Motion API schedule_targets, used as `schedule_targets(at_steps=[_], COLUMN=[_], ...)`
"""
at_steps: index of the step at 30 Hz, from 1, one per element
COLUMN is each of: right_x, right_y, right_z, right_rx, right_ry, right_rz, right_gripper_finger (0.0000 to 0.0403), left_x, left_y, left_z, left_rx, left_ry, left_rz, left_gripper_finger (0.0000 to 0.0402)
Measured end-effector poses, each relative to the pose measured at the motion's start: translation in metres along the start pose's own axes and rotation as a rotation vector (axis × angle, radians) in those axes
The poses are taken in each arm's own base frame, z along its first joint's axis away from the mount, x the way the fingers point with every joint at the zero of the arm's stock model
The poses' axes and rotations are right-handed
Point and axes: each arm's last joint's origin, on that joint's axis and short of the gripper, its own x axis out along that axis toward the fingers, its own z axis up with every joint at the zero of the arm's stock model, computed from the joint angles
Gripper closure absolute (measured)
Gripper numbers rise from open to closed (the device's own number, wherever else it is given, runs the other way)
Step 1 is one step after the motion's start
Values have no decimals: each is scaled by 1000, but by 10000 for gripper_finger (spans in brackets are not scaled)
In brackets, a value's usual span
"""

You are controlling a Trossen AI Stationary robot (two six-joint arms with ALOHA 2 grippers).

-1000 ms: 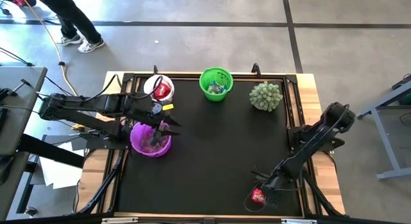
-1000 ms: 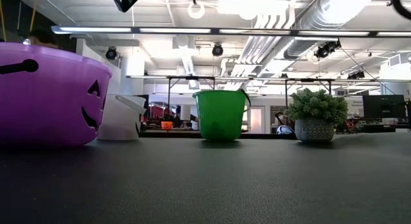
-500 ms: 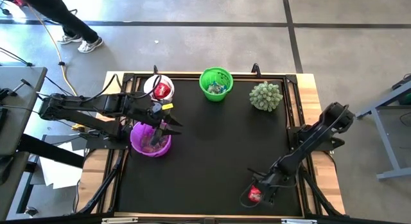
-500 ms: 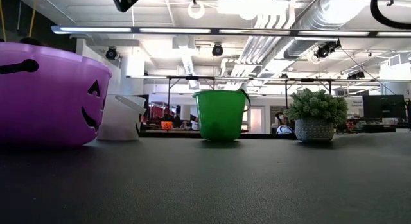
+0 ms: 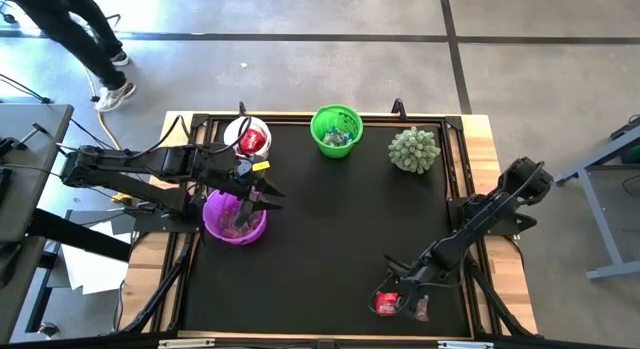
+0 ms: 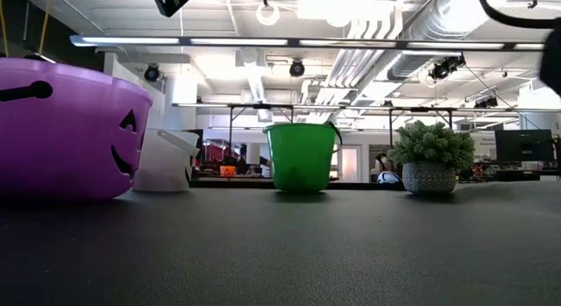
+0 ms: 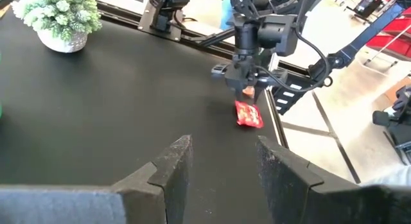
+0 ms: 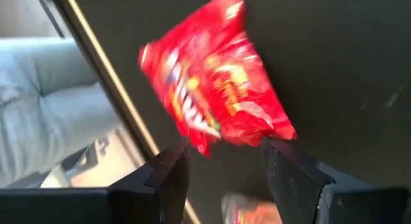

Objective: Sort candy
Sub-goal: Put the red candy into the white bucket

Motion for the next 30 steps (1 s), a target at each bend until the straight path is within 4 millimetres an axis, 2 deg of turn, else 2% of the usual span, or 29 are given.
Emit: schedule_targets(at_steps=[4,9,15,27,30], right_x=[-2,-4,-3,12,12], right_y=[-2,-5,-5,-7,-8], right_z=[11,20,20,20,20], right_rx=[-30,-83,-125,-123,-137], right_ry=[-86,-108,-103,-26,-22], right_rz=[-16,-28,-31,-31,-30], right_gripper_finger=[217,217,217,218,228], left_x=[0,0,0,0,0], left_y=[0,0,0,0,0], left_z=[0,0,0,-1,-1], left_rx=[2,0,0,-1,-1], left_ry=[0,0,0,11,11], left_rz=[0,1,1,4,4], left_gripper_finger=[245,245,245,245,245])
